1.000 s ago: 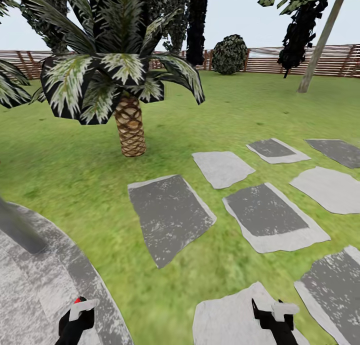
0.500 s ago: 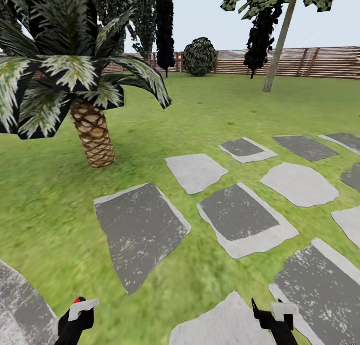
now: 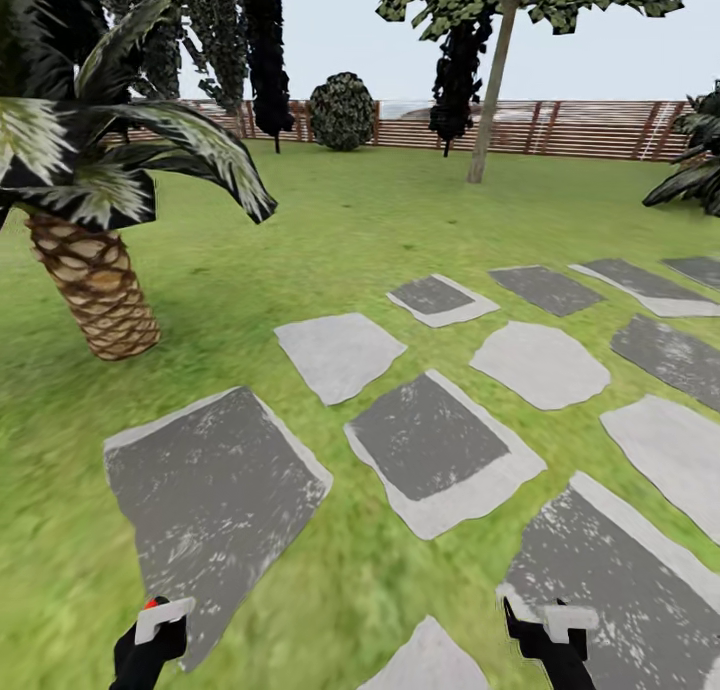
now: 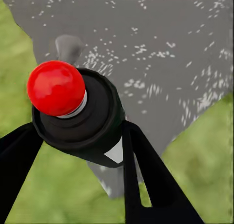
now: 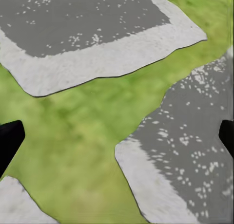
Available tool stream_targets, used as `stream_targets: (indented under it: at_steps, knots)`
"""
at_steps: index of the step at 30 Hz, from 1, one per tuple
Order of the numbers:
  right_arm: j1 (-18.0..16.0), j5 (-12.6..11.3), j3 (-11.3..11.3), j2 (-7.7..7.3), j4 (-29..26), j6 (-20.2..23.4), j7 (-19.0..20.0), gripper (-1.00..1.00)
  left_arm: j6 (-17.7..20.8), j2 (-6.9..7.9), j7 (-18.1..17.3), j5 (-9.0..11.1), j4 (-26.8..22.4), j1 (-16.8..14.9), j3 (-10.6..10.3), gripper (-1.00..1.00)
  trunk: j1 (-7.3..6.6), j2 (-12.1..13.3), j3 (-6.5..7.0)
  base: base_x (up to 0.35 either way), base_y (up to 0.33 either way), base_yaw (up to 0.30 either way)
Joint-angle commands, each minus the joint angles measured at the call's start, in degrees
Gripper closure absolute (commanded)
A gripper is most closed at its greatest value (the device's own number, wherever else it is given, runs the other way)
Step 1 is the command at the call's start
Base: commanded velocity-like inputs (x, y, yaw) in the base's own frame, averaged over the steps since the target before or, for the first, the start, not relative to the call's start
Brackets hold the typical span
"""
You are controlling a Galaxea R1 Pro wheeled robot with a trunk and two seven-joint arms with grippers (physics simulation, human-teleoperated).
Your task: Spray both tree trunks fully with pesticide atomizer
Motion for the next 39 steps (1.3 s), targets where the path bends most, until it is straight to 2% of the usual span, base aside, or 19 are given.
stream_targets:
  at_steps: [1,30,39]
  knots:
    - [-0.04,-0.22,-0.01,0.01,0.06,-0.17,0.06,-1.0,-0.19,0.03,0.09,0.39,0.06,-0.02,-0.18,1.0,0.02,-0.01,-0.01,0.295,-0.127,-0.299]
    - [-0.04,-0.17,0.08,0.01,0.06,-0.17,0.06,-1.0,-0.19,0.01,0.09,0.39,0.13,-0.02,-0.18,1.0,0.02,-0.01,0.89,0.296,-0.122,-0.296]
    - [-0.04,-0.15,0.08,0.17,0.06,-0.15,0.06,-1.0,-0.19,0.01,0.09,0.39,0.19,-0.02,-0.18,1.0,0.02,-0.01,0.92,0.333,-0.011,-0.056]
